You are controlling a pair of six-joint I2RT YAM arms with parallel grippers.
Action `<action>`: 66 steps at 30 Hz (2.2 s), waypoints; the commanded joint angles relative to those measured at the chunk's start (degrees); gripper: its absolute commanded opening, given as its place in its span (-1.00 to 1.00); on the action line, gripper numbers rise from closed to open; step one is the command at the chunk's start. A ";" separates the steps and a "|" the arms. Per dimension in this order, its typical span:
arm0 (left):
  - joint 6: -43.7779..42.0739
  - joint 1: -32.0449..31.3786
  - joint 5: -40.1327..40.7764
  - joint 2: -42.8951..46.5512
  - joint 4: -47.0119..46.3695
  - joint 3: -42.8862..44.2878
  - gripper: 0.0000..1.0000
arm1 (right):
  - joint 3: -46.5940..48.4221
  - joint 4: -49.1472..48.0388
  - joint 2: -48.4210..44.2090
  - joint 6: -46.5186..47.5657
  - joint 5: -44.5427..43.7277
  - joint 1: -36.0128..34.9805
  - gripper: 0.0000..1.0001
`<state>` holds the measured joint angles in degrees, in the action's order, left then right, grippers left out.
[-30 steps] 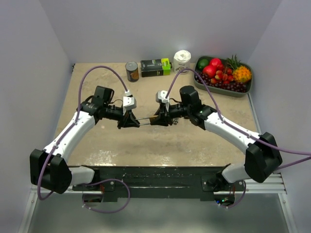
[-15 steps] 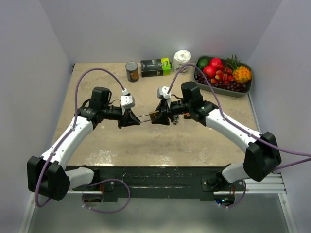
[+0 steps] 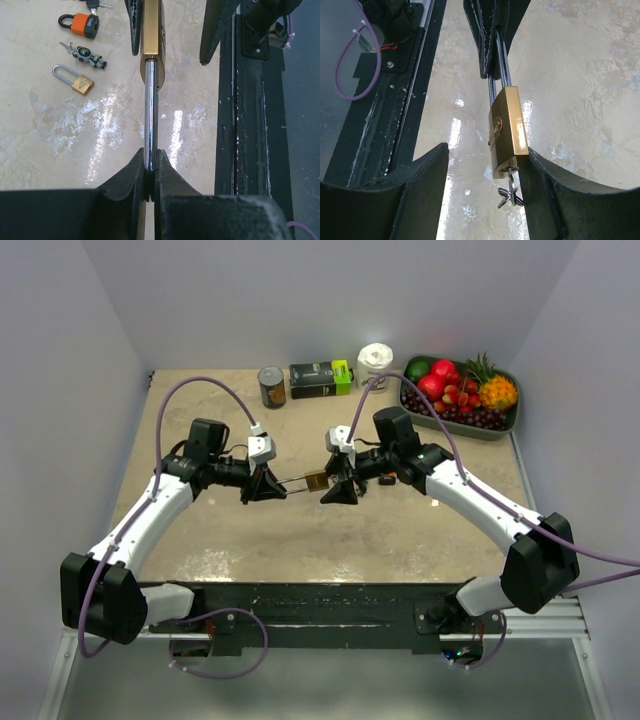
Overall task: Lock with the key
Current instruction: Lock the lock.
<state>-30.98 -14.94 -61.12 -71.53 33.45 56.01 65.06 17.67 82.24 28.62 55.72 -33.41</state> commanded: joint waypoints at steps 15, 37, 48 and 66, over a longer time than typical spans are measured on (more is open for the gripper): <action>-5.33 0.09 -8.84 0.86 0.39 4.02 -1.00 | 3.24 1.32 3.02 1.53 4.21 0.10 0.06; 10.85 -1.32 -9.10 2.44 -18.58 -0.46 -1.00 | 1.48 -5.46 3.45 -5.07 6.50 -2.54 -1.00; 17.61 -5.10 -5.24 3.06 -30.54 -3.45 -1.00 | 3.85 -4.23 5.30 -6.56 9.05 -5.44 -1.00; 26.33 -13.88 -2.34 0.51 -49.44 -4.85 -1.00 | 4.99 -7.83 8.64 -8.32 11.69 -8.78 -1.00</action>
<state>-8.05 -20.43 -61.47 -70.41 10.37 47.86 66.43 19.09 87.81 22.20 58.04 -33.10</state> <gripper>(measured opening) 0.094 0.245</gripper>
